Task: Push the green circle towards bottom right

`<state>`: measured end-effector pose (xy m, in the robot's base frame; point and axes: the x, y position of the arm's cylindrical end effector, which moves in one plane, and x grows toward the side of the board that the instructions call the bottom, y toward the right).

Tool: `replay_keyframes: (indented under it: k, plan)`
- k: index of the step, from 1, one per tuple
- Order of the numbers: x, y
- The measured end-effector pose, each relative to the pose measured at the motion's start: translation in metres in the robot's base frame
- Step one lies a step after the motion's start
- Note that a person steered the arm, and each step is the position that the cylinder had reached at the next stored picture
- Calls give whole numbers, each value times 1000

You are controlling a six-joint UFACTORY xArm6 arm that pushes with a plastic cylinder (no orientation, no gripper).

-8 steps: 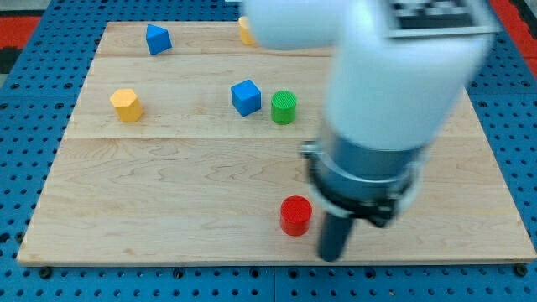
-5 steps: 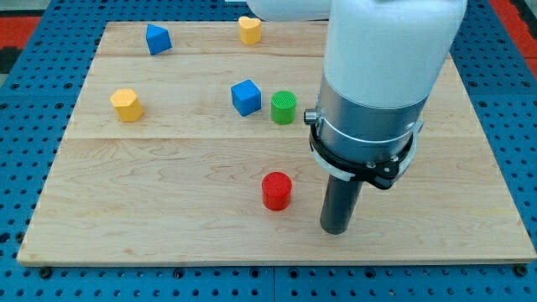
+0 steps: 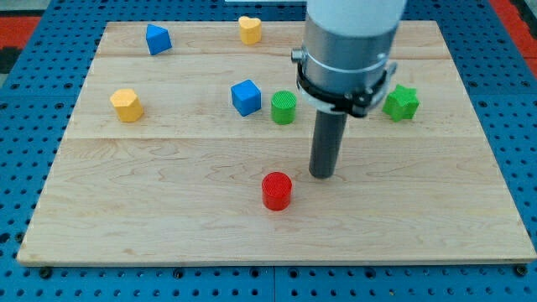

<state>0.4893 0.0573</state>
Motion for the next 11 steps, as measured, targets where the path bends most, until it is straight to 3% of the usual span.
replay_keyframes:
  k: [1, 3, 4, 5, 8, 9, 10, 11]
  plan:
    - [-27, -26]
    - [-80, 27]
    - [-151, 6]
    - [-159, -48]
    - [-159, -77]
    - [-168, -152]
    - [-152, -168]
    - [-153, -129]
